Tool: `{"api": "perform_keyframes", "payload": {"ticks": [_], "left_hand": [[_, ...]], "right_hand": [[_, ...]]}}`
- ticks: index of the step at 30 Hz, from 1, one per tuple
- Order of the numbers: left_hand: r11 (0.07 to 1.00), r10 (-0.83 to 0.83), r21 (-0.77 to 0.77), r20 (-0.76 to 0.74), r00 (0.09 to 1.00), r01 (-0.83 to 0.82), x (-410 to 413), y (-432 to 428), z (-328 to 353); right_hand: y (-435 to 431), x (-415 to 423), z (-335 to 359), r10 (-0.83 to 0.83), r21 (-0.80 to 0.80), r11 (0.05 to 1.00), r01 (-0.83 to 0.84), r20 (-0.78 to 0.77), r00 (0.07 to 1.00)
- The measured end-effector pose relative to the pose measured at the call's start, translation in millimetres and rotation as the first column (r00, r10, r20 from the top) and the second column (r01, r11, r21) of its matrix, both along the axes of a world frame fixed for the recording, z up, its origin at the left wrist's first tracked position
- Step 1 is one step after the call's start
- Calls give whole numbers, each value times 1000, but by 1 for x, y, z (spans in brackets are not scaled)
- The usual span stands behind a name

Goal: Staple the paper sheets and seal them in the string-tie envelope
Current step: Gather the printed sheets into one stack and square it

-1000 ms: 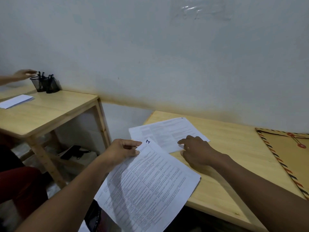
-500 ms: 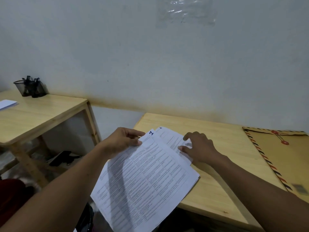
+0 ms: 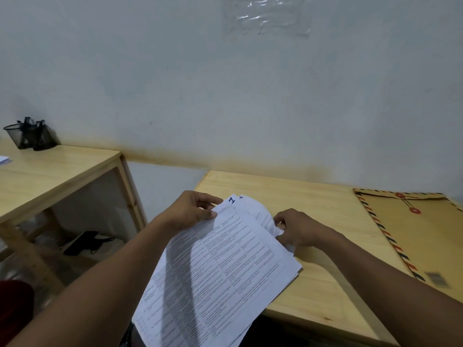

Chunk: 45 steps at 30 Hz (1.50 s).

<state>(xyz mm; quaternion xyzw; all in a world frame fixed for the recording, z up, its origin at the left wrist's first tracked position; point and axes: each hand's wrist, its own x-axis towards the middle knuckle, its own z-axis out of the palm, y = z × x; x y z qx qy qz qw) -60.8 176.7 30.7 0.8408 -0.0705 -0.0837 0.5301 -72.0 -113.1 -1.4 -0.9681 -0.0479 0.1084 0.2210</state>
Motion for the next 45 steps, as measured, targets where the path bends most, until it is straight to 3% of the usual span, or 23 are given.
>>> {"api": "perform_keyframes", "payload": {"ticks": [6, 13, 17, 22, 28, 38, 45], "left_hand": [[999, -35, 18, -29, 999, 35, 4, -12, -19], [999, -32, -1, 14, 999, 32, 2, -23, -34], [1000, -19, 26, 64, 998, 18, -1, -21, -40], [998, 30, 58, 110, 993, -37, -2, -22, -41], [998, 68, 4, 93, 993, -69, 0, -36, -31], [999, 32, 21, 108, 994, -34, 6, -85, -28], [999, 31, -37, 107, 994, -27, 12, -92, -21]], "right_hand": [[-19, -14, 7, -2, 252, 968, 12, -41, 999], [-28, -19, 26, -21, 533, 837, 125, -197, 980], [-26, -19, 28, -62, 565, 814, 132, -142, 988], [-25, -15, 29, -42, 431, 902, 34, 9, 999], [-32, -19, 32, 51, 422, 907, -6, -96, 994], [-46, -30, 23, -76, 378, 921, 90, -51, 996], [-49, -35, 20, -51, 548, 836, 36, 12, 999]]}}
